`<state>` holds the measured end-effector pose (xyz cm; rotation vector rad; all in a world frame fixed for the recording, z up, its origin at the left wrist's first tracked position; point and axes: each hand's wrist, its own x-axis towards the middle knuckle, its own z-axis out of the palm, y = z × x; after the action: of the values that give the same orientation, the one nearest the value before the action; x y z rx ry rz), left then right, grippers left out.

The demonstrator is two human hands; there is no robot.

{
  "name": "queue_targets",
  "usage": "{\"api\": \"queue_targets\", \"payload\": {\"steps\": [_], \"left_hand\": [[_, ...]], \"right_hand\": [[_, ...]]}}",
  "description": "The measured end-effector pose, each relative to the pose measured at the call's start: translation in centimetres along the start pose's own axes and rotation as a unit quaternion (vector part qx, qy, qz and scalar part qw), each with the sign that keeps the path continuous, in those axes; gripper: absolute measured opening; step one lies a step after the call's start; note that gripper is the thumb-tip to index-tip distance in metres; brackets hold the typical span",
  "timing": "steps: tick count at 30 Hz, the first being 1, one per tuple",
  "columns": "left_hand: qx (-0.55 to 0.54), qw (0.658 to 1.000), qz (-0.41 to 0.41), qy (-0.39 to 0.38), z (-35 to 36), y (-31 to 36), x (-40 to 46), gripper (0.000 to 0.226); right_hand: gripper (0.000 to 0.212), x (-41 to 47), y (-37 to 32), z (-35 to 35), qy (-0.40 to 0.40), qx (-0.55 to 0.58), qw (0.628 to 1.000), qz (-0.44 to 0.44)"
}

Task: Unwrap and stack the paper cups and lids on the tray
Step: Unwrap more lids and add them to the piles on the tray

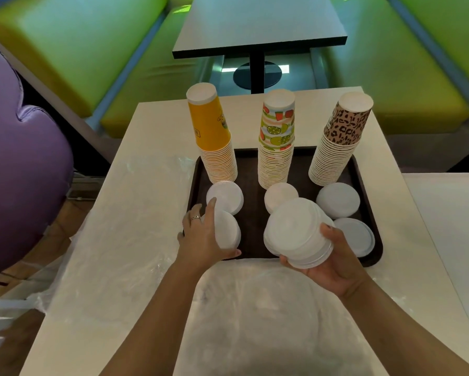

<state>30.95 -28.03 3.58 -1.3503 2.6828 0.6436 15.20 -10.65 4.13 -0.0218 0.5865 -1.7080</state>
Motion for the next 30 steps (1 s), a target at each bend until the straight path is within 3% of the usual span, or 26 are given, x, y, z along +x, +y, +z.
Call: {"api": "queue_targets", "payload": {"steps": [2, 5, 9, 13, 25, 30], "left_hand": [[-0.066, 0.995, 0.069, 0.004, -1.9, 1.4, -0.9, 0.118], [-0.202, 0.959, 0.178, -0.09, -4.6, 4.5, -2.8, 0.107], [-0.204, 0.936, 0.263, -0.112, -4.0, 6.7, -3.9, 0.103], [-0.205, 0.939, 0.26, -0.088, -3.2, 7.0, -3.7, 0.094], [-0.261, 0.939, 0.195, -0.109, -3.6, 6.0, -3.3, 0.083], [-0.217, 0.952, 0.19, -0.107, -3.5, 6.0, -3.3, 0.083]], "right_hand": [[0.096, 0.0, -0.1, -0.1, 0.005, -0.007, 1.0, 0.002], [0.103, 0.0, -0.1, -0.1, 0.01, -0.036, 0.999, 0.016], [0.11, 0.0, 0.4, 0.6, 0.019, -0.099, 0.994, 0.042], [0.108, -0.3, 0.7, 1.1, 0.017, -0.105, 0.992, 0.068], [0.103, -0.3, 1.1, 1.5, 0.023, -0.052, 0.995, 0.081], [0.103, 0.1, 1.2, 1.6, 0.029, -0.061, 0.993, 0.092]]}}
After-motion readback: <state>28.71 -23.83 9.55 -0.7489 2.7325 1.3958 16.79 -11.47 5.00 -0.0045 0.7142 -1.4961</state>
